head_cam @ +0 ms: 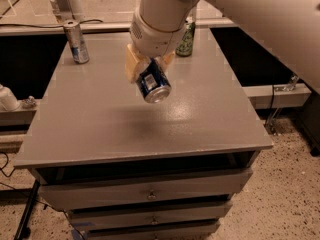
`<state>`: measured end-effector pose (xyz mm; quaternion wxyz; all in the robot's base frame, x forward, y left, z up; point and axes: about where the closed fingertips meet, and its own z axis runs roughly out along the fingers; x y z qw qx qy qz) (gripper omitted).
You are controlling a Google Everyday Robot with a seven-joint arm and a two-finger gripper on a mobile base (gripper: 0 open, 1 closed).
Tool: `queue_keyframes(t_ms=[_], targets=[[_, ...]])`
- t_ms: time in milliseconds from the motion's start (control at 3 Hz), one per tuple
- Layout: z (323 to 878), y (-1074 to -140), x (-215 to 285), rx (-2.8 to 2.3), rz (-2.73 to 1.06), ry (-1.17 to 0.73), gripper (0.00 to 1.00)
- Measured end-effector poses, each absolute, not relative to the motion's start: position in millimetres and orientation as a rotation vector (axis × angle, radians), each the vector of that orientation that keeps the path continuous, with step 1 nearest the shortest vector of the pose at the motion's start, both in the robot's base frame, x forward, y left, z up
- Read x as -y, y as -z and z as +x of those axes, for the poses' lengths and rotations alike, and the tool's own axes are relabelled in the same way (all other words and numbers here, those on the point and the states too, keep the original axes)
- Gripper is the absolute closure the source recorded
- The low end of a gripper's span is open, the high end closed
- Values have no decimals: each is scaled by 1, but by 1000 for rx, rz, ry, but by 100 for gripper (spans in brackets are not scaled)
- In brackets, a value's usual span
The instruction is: Place pepsi can upright
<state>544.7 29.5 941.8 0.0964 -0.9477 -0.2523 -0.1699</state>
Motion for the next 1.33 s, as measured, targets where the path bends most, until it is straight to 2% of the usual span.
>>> queue_keyframes(t_ms=[333, 667, 1333], targets=[[554, -969, -22, 909, -2692, 724, 100], [575, -987, -22, 999, -2513, 864, 100], [603, -960, -30, 991, -2030, 945, 100]])
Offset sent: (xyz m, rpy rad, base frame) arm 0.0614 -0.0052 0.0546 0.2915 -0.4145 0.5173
